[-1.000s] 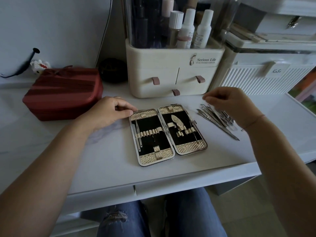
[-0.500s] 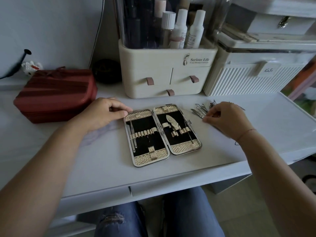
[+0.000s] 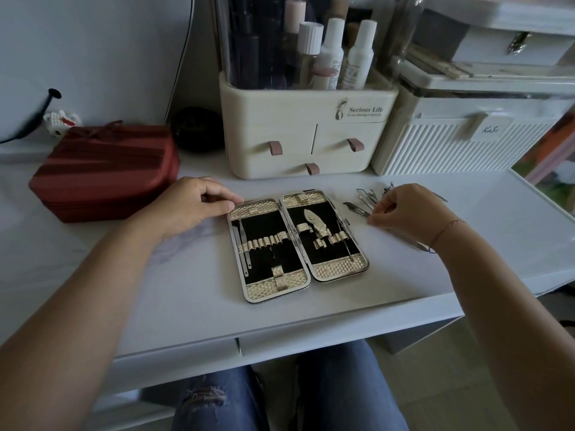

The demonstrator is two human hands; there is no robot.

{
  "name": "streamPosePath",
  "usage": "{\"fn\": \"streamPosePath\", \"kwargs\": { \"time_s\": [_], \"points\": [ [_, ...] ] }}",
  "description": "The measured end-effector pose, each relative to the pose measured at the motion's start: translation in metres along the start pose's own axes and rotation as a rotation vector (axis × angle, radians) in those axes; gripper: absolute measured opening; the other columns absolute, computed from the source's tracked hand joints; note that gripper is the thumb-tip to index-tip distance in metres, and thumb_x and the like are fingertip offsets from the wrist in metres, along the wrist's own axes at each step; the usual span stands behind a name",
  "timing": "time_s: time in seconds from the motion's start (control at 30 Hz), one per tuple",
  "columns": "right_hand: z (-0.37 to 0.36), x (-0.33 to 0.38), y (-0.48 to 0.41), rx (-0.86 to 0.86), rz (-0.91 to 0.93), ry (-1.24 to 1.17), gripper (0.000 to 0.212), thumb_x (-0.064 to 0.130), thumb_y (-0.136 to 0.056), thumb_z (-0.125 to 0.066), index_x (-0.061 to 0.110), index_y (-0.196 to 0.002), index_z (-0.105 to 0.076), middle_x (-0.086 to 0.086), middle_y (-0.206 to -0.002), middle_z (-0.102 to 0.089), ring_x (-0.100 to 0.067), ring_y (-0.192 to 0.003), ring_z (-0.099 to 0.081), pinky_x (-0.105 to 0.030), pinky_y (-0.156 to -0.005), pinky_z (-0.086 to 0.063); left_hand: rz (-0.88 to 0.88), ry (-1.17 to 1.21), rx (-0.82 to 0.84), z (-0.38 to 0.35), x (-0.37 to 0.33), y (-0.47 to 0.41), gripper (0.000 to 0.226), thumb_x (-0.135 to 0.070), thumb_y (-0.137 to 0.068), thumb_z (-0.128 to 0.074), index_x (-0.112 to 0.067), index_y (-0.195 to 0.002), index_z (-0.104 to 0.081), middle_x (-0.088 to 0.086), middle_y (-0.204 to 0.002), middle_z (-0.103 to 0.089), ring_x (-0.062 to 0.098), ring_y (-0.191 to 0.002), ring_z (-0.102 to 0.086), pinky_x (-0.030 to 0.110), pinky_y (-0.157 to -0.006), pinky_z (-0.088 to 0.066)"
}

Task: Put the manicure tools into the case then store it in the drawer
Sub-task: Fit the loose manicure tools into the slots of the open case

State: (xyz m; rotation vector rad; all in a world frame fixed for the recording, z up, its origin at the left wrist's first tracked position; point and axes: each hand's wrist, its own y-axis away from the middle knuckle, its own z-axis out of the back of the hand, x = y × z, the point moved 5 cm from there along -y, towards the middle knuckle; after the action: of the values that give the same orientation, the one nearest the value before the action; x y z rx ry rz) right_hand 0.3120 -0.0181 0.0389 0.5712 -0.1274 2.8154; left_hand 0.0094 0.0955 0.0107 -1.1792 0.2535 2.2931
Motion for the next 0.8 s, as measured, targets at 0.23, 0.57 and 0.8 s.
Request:
{"fn": "streamPosePath", "kwargs": {
  "time_s": [0.23, 0.57, 0.8],
  "points": [
    [0.002, 0.006, -0.002, 0.036, 0.057, 0.003, 0.009, 0.019, -0.073, -0.072, 0.014, -0.065, -0.069, 0.007, -0.061, -0.062, -0.007, -0.062, -0.054, -0.022, -0.06, -0.041, 0.008, -0.017, 0.01, -0.001, 0.001, -0.001, 0.019, -0.011, -0.083, -0.067, -0.026, -0.093, -0.072, -0.006, -0.093, -0.065, -0.009, -0.08, -0.056, 0.001, -0.074, -0.036],
    [-0.001, 0.054, -0.008, 0.234, 0.161, -0.664, 0.04, 0.002, -0.083, -0.063, 0.014, -0.121, -0.056, -0.003, -0.069, -0.064, -0.008, -0.056, -0.056, -0.018, -0.057, -0.049, -0.014, -0.045, 0.01, 0.0, 0.0, 0.0, 0.021, -0.011, -0.082, -0.068, -0.029, -0.092, -0.073, -0.001, -0.095, -0.066, 0.011, -0.092, -0.061, 0.025, -0.09, -0.041],
    [-0.05, 0.103, -0.021, 0.455, 0.095, -0.929, 0.043, -0.003, -0.087, -0.057, 0.011, -0.127, -0.049, -0.007, -0.063, -0.057, -0.011, -0.049, -0.057, -0.021, -0.049, -0.051, -0.064, -0.061, -0.003, -0.004, -0.005, 0.001, 0.044, -0.007, -0.08, -0.068, -0.05, -0.076, -0.069, -0.022, -0.084, -0.064, 0.004, -0.085, -0.06, 0.016, -0.081, -0.04]
  ]
}}
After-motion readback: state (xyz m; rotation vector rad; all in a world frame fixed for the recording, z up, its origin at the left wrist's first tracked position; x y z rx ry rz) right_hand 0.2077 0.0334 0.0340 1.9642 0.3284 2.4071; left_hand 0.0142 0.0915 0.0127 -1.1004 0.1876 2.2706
